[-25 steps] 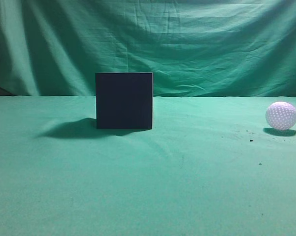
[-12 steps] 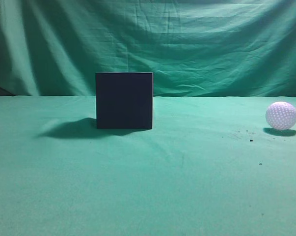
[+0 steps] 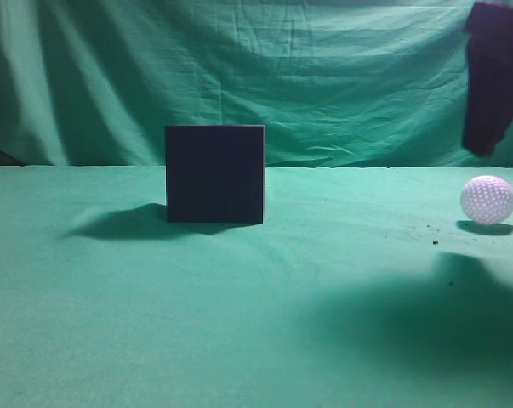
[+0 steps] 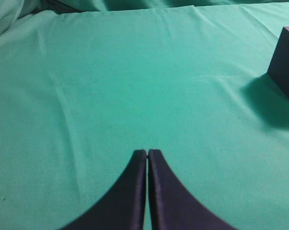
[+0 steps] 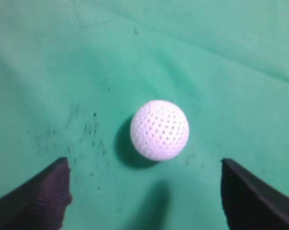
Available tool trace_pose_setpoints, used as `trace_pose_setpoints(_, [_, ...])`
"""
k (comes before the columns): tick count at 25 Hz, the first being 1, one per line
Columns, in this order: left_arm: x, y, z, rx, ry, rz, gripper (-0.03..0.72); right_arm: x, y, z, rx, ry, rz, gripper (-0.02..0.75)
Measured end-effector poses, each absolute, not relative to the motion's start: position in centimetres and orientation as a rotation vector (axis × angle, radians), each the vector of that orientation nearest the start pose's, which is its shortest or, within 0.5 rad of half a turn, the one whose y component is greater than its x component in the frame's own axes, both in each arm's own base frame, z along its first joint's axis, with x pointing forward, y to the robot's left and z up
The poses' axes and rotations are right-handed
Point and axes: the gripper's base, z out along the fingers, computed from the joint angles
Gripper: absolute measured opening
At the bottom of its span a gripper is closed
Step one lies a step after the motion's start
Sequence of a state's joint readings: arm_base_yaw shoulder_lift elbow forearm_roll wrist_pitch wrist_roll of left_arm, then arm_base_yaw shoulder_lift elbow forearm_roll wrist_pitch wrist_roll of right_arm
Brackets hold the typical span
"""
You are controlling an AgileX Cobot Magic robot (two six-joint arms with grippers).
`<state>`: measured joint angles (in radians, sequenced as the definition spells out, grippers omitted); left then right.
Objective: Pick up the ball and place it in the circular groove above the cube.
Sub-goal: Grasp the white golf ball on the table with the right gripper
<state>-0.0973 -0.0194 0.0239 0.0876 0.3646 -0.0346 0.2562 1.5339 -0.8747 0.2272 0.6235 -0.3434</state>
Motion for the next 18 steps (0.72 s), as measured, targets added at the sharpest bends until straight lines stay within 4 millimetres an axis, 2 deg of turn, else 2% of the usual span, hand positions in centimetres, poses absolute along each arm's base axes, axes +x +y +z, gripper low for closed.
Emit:
trace_pose_setpoints(7, [5.2, -0.2, 17.3, 0.112, 1.848, -0.006, 0.0, 30.2, 9.1, 18.2, -0.582, 2.714, 0.198, 0.555])
trace_pose_setpoints(8, [5.2, -0.2, 17.3, 0.112, 1.848, -0.006, 0.0, 30.4, 9.1, 17.8, -0.582, 2.72, 0.197, 0.515])
trace_pose_setpoints(15, [5.2, -0.2, 17.3, 0.112, 1.848, -0.006, 0.0, 31.1, 9.2, 16.3, -0.575, 2.742, 0.19, 0.513])
trace_pose_setpoints(18, [5.2, -0.2, 17.3, 0.112, 1.848, -0.006, 0.0, 31.2, 9.2, 16.2, -0.546, 2.749, 0.194, 0.343])
